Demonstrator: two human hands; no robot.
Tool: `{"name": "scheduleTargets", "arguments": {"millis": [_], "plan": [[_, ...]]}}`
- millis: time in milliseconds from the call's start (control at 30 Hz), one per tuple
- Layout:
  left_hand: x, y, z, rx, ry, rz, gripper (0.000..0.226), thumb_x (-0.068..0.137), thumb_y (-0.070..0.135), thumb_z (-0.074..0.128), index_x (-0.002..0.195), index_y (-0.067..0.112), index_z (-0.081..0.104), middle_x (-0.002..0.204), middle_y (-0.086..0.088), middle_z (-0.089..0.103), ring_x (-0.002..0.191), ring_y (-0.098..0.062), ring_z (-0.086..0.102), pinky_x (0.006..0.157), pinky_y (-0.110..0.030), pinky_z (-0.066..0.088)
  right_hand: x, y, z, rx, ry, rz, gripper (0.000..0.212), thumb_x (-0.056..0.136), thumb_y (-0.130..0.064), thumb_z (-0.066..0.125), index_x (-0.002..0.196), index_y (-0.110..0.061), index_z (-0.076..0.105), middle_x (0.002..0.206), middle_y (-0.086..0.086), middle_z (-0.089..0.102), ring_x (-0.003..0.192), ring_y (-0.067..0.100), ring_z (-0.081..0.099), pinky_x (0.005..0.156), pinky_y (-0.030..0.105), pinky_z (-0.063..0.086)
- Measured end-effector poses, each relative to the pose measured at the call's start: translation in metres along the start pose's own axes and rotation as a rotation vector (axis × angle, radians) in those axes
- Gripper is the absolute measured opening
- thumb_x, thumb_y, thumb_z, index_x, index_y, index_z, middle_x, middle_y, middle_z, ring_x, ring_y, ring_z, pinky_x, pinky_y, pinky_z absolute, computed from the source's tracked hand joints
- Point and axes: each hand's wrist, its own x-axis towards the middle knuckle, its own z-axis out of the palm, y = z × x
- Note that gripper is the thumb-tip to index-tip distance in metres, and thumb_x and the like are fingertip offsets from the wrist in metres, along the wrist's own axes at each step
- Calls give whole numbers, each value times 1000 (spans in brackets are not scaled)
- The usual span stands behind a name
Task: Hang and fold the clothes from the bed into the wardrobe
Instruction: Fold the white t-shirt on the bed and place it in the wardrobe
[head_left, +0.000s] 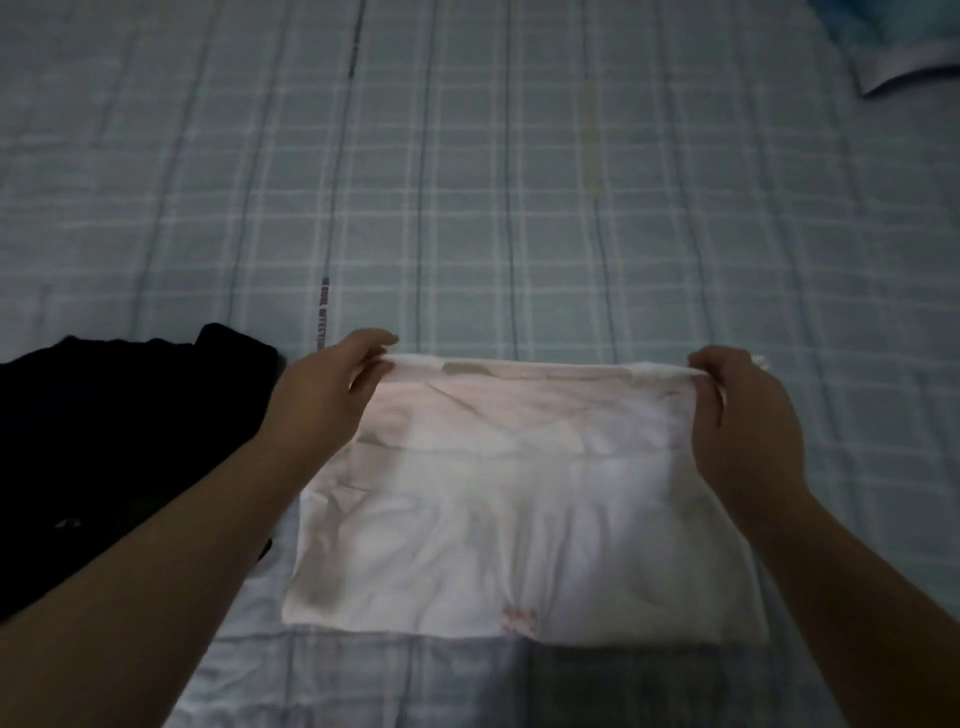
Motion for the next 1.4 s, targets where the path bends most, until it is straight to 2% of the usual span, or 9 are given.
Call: {"name": "scheduleTargets", "arguments": {"millis": [100,233,400,700,867,967,1067,1233,1400], "plan": [[-48,-5,-10,120,-93,109,40,94,43,46,114,21,73,109,2,75,97,-23,71,85,-31,52,-52,8,-11,-105,-25,-109,28,92,-12,48,110,-5,69,102,15,71,97,33,59,94,45,43],[-116,-12,-12,93,-136,154,37,93,36,47,106,18,76,105,2,76,95,-16,67,87,-16,40,-112,11,-23,-146,-43,-201,33,92,-15,44,104,-2,72,99,17,74,99,23,49,103,41,34],[-179,-10,-5,153,-147,251,30,92,28,51,98,13,76,94,-4,74,85,-25,69,77,-33,50,-175,17,-31,-195,-172,-158,35,93,-22,43,111,-9,70,111,12,73,104,26,67,114,51,33],[-230,-27,23,271,-279,210,17,84,17,71,99,24,78,93,1,71,88,-26,62,75,-35,45,-239,43,-10,-302,-316,-146,25,89,-23,49,98,-18,72,120,5,70,121,29,59,108,49,34],[-235,-23,19,164,-206,211,41,75,16,44,101,19,75,104,0,70,99,-26,59,85,-37,45,-235,29,-5,-282,-192,-104,28,75,-14,59,99,-21,72,120,2,70,113,28,59,92,44,34],[-204,-20,20,218,-111,156,48,81,19,42,123,13,66,132,-12,61,125,-34,50,107,-43,39,-203,18,3,-233,-170,-142,40,82,-16,53,119,-13,66,136,10,60,130,31,50,104,47,34],[-169,-23,33,395,-213,16,59,96,36,29,151,14,38,158,-18,32,148,-37,23,120,-52,22,-169,21,22,-335,-284,-83,56,90,-26,42,144,-13,45,155,16,38,145,36,30,117,54,20],[-156,-42,69,503,-342,-84,69,95,57,4,158,29,5,166,-11,0,153,-32,-6,123,-49,1,-152,50,49,-487,-359,-25,63,97,-41,26,156,-18,25,163,12,21,150,36,18,120,59,12],[-165,-57,85,509,-279,-69,65,99,57,10,158,32,2,166,-8,-3,152,-30,-9,123,-49,0,-164,69,63,-457,-362,-15,63,99,-44,24,158,-23,15,166,8,11,153,31,7,122,56,6]]}}
